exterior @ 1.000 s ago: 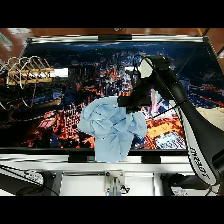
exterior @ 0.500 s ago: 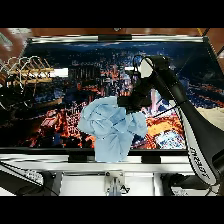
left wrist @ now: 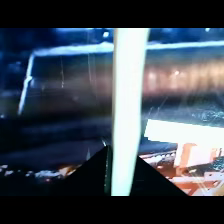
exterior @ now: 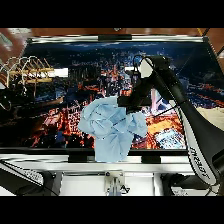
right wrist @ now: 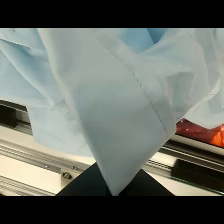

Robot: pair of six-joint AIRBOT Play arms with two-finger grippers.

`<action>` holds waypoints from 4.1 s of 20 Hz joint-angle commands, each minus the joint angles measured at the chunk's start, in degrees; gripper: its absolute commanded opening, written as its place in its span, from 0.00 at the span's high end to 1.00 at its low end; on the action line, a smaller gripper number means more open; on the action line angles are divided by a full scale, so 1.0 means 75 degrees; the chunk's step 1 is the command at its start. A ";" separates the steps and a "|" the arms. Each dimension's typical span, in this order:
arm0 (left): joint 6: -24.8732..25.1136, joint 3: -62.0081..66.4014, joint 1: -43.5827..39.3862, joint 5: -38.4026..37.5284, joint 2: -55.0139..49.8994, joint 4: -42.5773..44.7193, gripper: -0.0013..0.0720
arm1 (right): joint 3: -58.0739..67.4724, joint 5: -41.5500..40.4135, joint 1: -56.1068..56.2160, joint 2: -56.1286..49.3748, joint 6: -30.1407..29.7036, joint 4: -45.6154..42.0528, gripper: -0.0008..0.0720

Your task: Fold the shirts.

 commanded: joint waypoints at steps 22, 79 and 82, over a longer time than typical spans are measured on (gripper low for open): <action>-0.0323 -0.0207 -0.2043 -0.0933 0.4855 -0.0976 0.91 | 0.0044 0.0656 -0.0586 0.0562 -0.0632 -0.0618 0.90; -0.0321 -0.4741 -0.9687 -0.3025 0.8344 0.2879 0.91 | 0.0909 0.0565 -0.0685 0.0816 -0.2072 -0.2486 0.90; -0.0361 -0.4739 -0.9687 -0.3019 0.7903 0.3089 0.91 | 0.0909 0.0705 -0.0667 0.0816 -0.2331 -0.2460 0.90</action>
